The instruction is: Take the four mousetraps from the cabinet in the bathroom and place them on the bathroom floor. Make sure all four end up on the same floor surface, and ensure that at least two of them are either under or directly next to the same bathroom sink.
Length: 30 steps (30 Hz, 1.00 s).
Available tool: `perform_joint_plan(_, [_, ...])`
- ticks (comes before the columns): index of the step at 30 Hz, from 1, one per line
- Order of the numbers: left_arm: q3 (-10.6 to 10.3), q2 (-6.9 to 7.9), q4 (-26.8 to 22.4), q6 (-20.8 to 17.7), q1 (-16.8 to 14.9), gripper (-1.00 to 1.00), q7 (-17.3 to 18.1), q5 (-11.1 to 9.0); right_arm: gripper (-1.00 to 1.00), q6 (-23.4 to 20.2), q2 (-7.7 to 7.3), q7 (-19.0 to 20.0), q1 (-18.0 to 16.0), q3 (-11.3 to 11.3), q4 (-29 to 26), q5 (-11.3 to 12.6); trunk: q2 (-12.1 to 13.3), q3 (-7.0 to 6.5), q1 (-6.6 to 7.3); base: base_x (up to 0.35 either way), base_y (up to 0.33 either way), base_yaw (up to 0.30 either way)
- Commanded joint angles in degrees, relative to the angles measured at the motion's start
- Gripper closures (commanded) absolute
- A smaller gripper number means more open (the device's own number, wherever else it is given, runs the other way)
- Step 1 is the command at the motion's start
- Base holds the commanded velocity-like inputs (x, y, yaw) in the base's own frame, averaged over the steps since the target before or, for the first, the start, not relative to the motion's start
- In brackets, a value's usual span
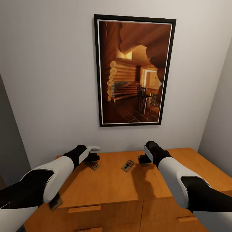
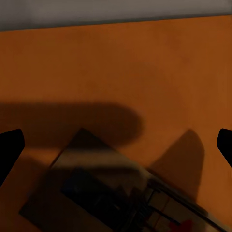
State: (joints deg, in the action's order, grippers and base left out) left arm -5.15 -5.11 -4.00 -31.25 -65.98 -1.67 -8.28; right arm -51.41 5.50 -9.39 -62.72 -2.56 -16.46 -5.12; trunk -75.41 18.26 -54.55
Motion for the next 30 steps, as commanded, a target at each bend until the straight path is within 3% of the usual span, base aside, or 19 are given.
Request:
perform_joint_plan(1, [-0.48,0.01,-0.11,-0.3,-0.02,-1.0,-0.18,-0.6,-1.0,-0.27,0.08,0.08,-0.03,-0.27,-0.07,-0.5,-0.04,0.07,0.0,0.0,0.0,0.0])
perform_joint_plan(17, [-0.43,0.0,-0.78,-0.32,-0.03,-1.0,0.14,-0.6,-1.0,-0.27,0.26,0.08,-0.03,-0.25,-0.07,-0.5,-0.04,0.07,0.0,0.0,0.0,0.0])
perform_joint_plan(30, [-0.37,-0.17,-8.59,-2.43,-0.01,-1.0,0.34,-0.79,-1.0,-0.27,0.29,0.08,-0.03,-0.25,-0.07,-0.5,-0.04,0.07,0.0,0.0,0.0,0.0])
